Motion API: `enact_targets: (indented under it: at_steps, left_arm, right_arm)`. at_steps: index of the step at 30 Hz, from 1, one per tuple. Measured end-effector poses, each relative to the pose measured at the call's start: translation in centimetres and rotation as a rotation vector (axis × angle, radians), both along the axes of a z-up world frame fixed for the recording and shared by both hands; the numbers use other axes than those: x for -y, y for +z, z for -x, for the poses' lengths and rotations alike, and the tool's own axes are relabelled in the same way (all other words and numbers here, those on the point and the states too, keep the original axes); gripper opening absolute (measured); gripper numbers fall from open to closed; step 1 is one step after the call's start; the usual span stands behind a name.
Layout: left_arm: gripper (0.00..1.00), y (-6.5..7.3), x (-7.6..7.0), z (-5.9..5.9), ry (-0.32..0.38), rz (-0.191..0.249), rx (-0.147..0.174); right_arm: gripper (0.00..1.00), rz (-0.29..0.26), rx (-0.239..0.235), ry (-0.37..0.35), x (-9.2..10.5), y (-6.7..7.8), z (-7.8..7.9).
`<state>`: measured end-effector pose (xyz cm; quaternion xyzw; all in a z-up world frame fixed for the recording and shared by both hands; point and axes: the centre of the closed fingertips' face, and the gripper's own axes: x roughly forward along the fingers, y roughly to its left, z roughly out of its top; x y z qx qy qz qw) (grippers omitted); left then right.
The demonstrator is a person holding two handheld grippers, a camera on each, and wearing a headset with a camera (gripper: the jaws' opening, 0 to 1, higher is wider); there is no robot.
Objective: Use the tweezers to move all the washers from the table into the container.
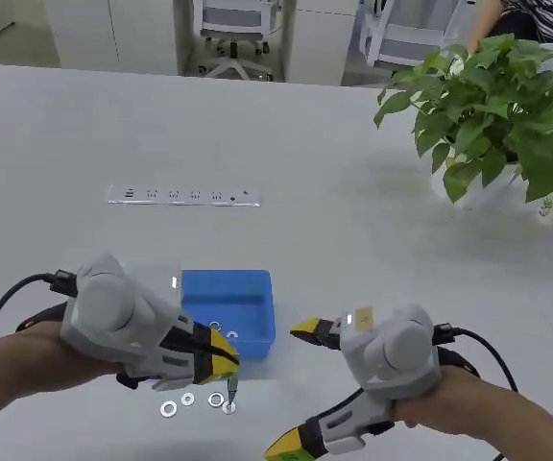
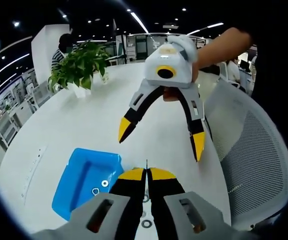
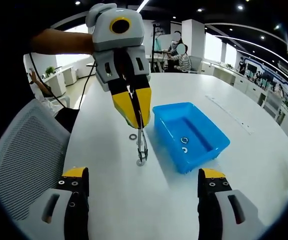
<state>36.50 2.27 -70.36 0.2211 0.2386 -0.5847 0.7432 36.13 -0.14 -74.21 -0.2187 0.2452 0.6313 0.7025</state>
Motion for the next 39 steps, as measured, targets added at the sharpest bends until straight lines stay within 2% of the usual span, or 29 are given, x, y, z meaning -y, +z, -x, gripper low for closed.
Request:
enact_targets:
  at_steps: [6,11,17,20,22,28,39]
  left_arm:
    - [0.05,0.0,-0.1,0.0,-0.005,-0.005,0.002]
    - [0.05,0.0,-0.2,0.2,-0.007,-0.004,-0.005]
    - [0.05,-0.1,-0.2,0.3,-0.013,-0.002,-0.012]
    - [0.05,-0.1,-0.3,0.3,-0.011,0.0,-0.016]
    - [0.05,-0.1,-0.3,0.3,-0.012,0.0,-0.016]
    - [0.05,-0.1,-0.4,0.2,-0.011,0.0,-0.019]
    - [0.06,-0.1,-0.4,0.2,-0.012,-0.002,-0.02]
  right_arm:
    - [0.89,0.004,-0.005,0.008,0.0,-0.1,0.2]
    - [0.82,0.006,0.008,0.033,-0.3,-0.1,0.3]
    - [0.65,0.024,0.053,0.072,-0.9,-0.4,-0.1]
    - [0.54,0.056,0.088,0.078,-1.0,-0.9,-0.7]
    - [0.46,0.064,0.094,0.086,-1.2,-1.1,-0.8]
    - [0.38,0.052,0.094,0.121,-2.4,-1.1,-1.0]
    - [0.28,0.076,0.099,0.203,-3.8,-1.8,-0.8]
